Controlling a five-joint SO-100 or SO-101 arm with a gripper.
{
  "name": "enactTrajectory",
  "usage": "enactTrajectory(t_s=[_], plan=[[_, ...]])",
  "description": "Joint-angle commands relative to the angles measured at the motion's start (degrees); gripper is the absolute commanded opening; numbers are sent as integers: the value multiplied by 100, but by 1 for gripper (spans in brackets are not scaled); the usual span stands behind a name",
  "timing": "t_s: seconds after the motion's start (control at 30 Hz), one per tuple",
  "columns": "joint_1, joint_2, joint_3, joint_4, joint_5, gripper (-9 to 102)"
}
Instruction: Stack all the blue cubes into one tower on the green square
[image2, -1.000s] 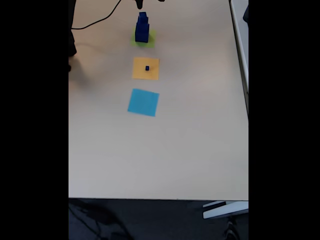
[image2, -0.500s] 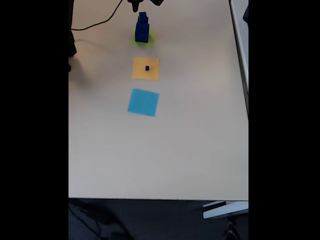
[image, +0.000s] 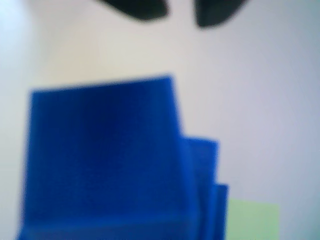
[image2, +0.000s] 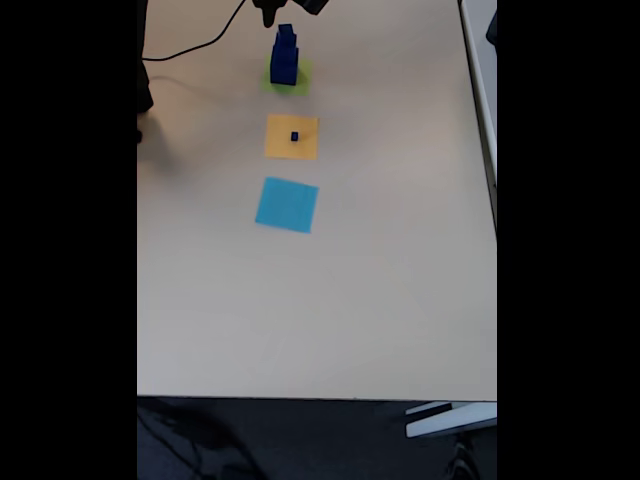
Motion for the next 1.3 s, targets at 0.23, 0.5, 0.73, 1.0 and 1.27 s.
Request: enactTrajectory(t_s=[0.23, 0.5, 0.73, 1.0, 1.27], plan=[[149, 343, -176, -62, -167, 0], [176, 193, -378, -53, -255, 0], [167, 26, -624, -26, -255, 0], [132, -44, -694, -9, -229, 0], [158, -105, -694, -18, -272, 0]])
